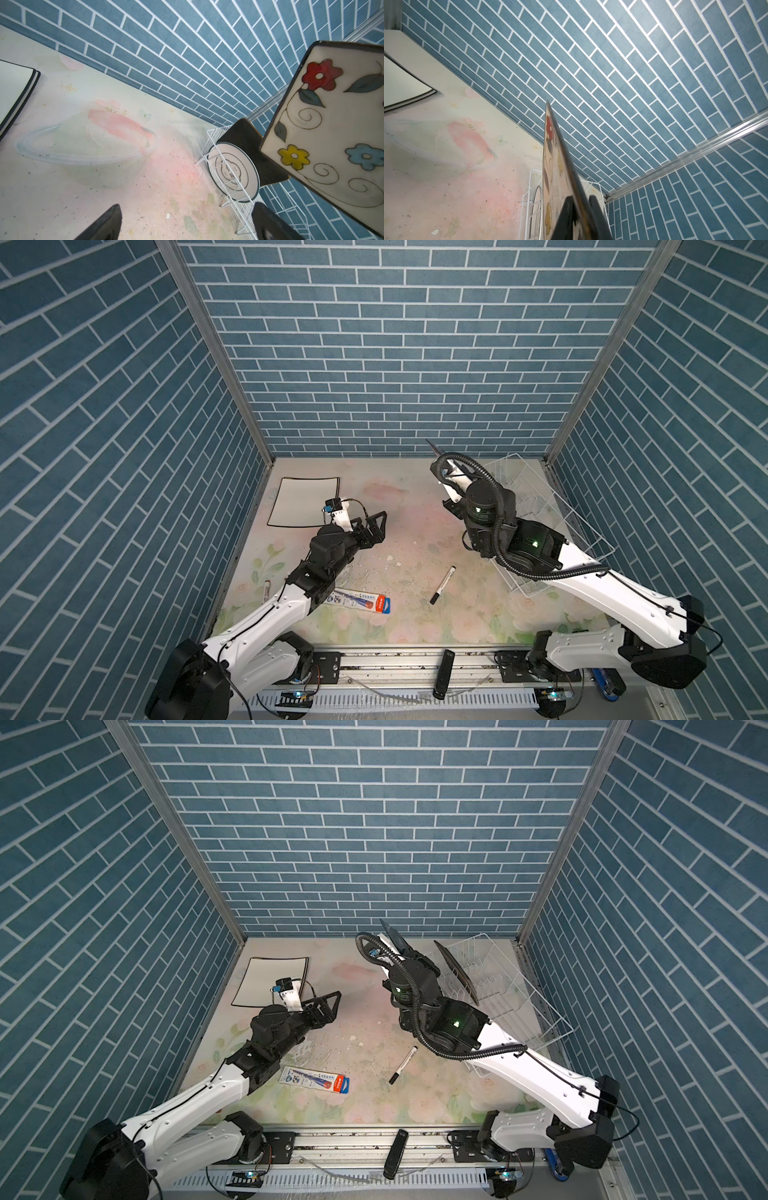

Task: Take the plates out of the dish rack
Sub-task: 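Lift the floral plate up out of the rack with the right gripper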

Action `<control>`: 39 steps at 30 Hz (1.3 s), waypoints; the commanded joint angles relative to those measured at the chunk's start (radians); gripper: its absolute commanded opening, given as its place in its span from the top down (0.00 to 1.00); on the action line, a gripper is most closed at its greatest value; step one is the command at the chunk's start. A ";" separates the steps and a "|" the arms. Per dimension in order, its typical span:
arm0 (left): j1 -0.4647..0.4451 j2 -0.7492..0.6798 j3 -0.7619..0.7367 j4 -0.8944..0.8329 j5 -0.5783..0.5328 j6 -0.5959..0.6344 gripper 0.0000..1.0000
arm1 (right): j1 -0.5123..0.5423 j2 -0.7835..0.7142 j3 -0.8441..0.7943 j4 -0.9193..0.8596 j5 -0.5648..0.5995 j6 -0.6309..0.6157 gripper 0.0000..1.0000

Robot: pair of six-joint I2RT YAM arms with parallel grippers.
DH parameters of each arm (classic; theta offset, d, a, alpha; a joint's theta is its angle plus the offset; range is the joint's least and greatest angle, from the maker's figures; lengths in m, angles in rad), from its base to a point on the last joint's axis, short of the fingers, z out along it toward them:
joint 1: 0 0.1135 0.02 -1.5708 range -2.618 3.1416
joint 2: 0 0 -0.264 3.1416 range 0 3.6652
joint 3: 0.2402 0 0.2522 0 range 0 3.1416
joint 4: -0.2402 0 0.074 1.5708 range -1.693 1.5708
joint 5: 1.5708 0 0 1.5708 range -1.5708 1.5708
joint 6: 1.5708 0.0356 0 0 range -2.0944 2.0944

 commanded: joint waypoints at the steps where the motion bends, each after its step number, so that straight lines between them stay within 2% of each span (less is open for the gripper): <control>1: 0.043 -0.012 -0.028 0.111 0.127 0.022 0.00 | 0.017 0.016 0.126 0.079 -0.014 0.030 1.00; 5: 0.066 -0.008 -0.025 0.149 0.206 0.053 0.00 | 0.020 0.089 0.211 -0.028 -0.050 0.107 1.00; 10: 0.087 0.002 -0.068 0.278 0.282 0.072 0.00 | 0.020 0.202 0.345 -0.182 -0.105 0.198 1.00; 14: 0.126 0.031 -0.091 0.364 0.372 0.043 0.00 | 0.020 0.292 0.471 -0.328 -0.125 0.271 1.00; 20: 0.169 0.134 -0.142 0.611 0.474 -0.017 0.01 | 0.001 0.402 0.607 -0.498 -0.182 0.357 1.00; 27: 0.183 0.362 -0.144 0.968 0.577 -0.164 0.08 | -0.085 0.464 0.742 -0.649 -0.393 0.465 1.00; 31: 0.185 0.440 -0.102 0.976 0.613 -0.185 0.14 | -0.145 0.512 0.830 -0.743 -0.516 0.505 1.00; 39: 0.191 0.508 -0.076 0.976 0.605 -0.177 0.12 | -0.281 0.549 0.897 -0.795 -0.788 0.578 1.00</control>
